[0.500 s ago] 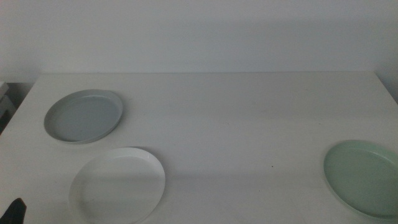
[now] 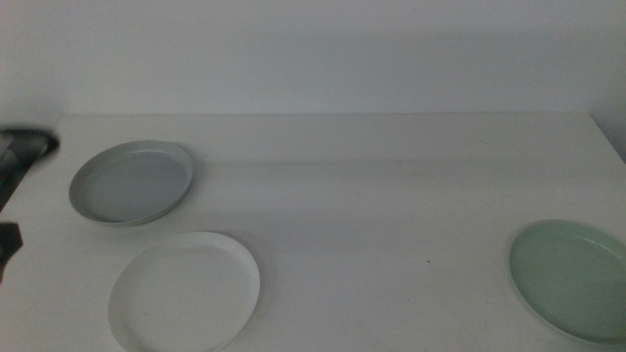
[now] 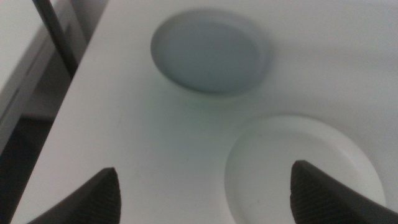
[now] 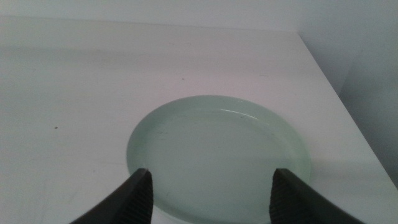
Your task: Stack the three bowls on top of each other.
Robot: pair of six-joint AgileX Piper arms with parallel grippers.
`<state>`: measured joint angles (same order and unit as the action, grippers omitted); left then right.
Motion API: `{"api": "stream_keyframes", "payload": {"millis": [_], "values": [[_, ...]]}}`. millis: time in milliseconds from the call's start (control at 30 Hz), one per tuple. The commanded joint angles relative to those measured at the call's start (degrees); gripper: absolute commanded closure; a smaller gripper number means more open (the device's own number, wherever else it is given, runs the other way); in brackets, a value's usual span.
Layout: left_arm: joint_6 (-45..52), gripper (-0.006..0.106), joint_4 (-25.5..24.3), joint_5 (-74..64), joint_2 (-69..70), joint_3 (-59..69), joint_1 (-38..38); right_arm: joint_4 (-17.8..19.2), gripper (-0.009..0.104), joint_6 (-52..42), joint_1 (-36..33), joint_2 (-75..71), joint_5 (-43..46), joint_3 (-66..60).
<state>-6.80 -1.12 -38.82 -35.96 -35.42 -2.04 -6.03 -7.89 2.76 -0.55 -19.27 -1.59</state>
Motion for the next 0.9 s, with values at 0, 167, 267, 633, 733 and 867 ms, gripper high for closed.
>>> {"api": "stream_keyframes", "payload": {"millis": [0, 167, 267, 633, 733, 867], "values": [[-1.0, 0.010, 1.1, -3.4, -5.1, -7.2, 0.2, 0.2, 0.045, -0.2, 0.4, -1.6, 4.5, 0.4], [-1.0, 0.010, 1.5, -12.0, -11.7, -15.1, 0.2, 0.2, 0.045, -0.2, 0.4, -1.6, 4.5, 0.4], [-1.0, 0.010, 1.5, -14.6, -13.9, -16.7, 0.2, 0.2, 0.045, -0.2, 0.4, -1.6, 4.5, 0.4], [2.3, 0.010, 5.7, -13.5, -23.5, -17.2, 0.2, 0.2, 0.045, -0.2, 0.4, -1.6, 4.5, 0.4], [3.0, 0.010, 6.0, -13.4, -28.4, -17.2, 0.2, 0.2, 0.045, -0.2, 0.4, -1.6, 4.5, 0.4], [4.5, 0.010, 6.3, -11.2, -35.1, -17.2, 0.2, 0.2, 0.045, -0.2, 0.4, -1.6, 4.5, 0.4]]}}
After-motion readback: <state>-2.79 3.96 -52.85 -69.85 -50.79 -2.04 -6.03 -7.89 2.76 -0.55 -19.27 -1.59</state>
